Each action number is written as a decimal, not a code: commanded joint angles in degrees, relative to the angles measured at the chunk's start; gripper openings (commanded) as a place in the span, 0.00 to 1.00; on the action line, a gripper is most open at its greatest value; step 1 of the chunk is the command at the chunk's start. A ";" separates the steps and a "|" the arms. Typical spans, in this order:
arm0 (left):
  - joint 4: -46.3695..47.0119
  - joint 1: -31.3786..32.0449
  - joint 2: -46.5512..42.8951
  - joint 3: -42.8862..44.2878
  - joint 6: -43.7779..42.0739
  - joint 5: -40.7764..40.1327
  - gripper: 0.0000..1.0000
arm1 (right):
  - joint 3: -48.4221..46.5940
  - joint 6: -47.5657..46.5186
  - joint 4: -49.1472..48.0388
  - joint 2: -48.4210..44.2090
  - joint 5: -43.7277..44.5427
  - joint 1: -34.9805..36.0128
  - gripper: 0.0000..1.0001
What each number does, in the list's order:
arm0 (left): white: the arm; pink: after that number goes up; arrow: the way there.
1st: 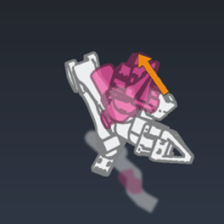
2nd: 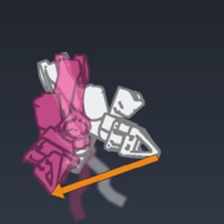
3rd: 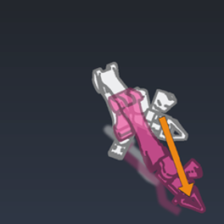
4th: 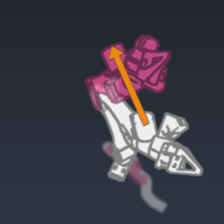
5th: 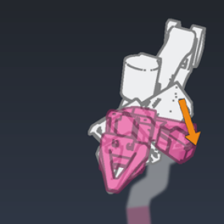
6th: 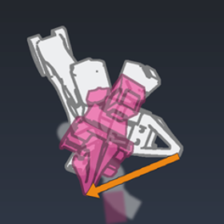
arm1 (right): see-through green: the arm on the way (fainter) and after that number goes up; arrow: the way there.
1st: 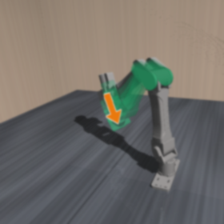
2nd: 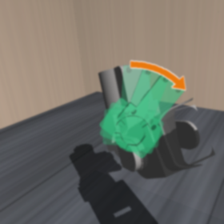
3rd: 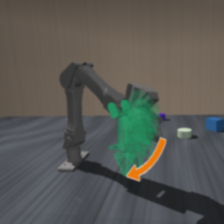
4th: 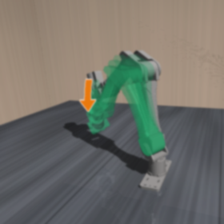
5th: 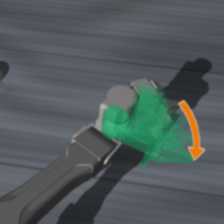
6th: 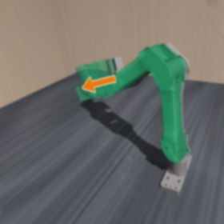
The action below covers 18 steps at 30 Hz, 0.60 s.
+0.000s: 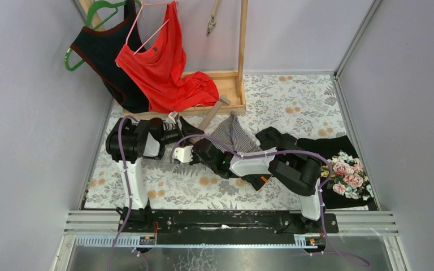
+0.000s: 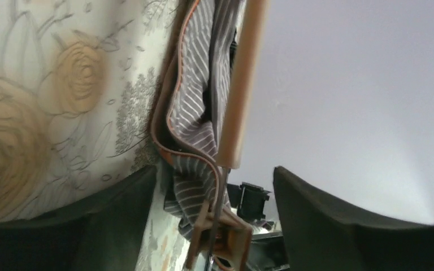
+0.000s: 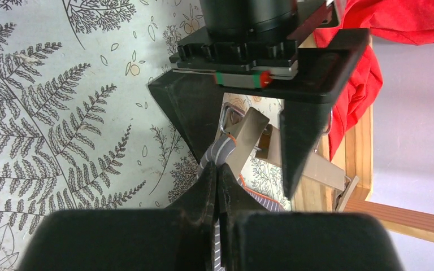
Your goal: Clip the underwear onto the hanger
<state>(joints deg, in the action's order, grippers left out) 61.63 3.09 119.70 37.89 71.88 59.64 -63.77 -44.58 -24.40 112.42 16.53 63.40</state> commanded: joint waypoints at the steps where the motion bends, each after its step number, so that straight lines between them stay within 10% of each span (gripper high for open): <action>1: -1.75 0.03 -0.01 -0.69 0.17 0.34 0.82 | -0.59 -0.73 -3.18 -3.64 1.69 0.35 0.00; 3: -1.99 -0.32 -0.49 -1.00 0.22 -0.34 1.00 | -0.63 -0.56 -3.11 -3.68 1.69 0.35 0.00; 10: -3.32 -1.88 -2.46 -1.80 0.04 -1.90 1.00 | -0.52 1.46 -1.89 -4.11 0.55 0.37 0.02; 18: -5.87 -2.29 -5.68 -1.48 -0.82 -3.50 1.00 | 1.63 5.75 -0.10 -6.52 -1.91 0.41 0.33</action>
<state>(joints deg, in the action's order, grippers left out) 59.92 1.19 116.22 37.12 72.07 58.00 -63.16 -41.91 -23.73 110.59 16.29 63.40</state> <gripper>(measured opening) 0.997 0.286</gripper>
